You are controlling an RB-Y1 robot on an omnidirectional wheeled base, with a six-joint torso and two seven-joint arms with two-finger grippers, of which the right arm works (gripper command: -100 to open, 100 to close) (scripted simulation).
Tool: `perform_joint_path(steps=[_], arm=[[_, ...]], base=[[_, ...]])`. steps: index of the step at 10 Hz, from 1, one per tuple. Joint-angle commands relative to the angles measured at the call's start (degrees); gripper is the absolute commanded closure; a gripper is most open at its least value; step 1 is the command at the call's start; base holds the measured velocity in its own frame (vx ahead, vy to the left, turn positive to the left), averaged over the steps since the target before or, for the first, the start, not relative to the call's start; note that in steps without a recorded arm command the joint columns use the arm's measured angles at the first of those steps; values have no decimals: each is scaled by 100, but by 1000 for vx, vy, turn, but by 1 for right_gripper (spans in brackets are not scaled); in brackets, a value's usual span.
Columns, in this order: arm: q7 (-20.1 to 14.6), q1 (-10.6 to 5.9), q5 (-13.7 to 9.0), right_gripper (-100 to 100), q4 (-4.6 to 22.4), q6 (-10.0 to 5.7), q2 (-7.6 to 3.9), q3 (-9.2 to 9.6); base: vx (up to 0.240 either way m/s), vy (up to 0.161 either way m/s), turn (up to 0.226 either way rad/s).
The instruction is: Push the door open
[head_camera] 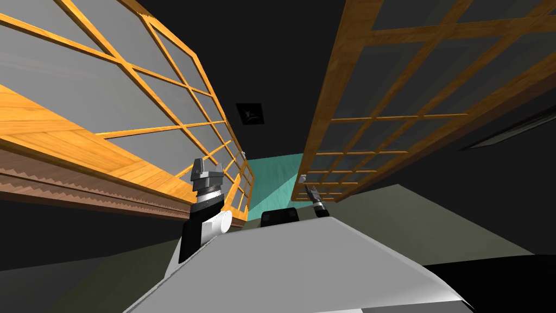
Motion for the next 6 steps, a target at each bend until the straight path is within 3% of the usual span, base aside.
perform_joint_path(steps=[1,6], arm=[[286,-1,120,-100,49,-45,-59,-71],[1024,18,406,-100,149,-147,-202,-238]], base=[[-44,58,-85],[-36,78,-53]])
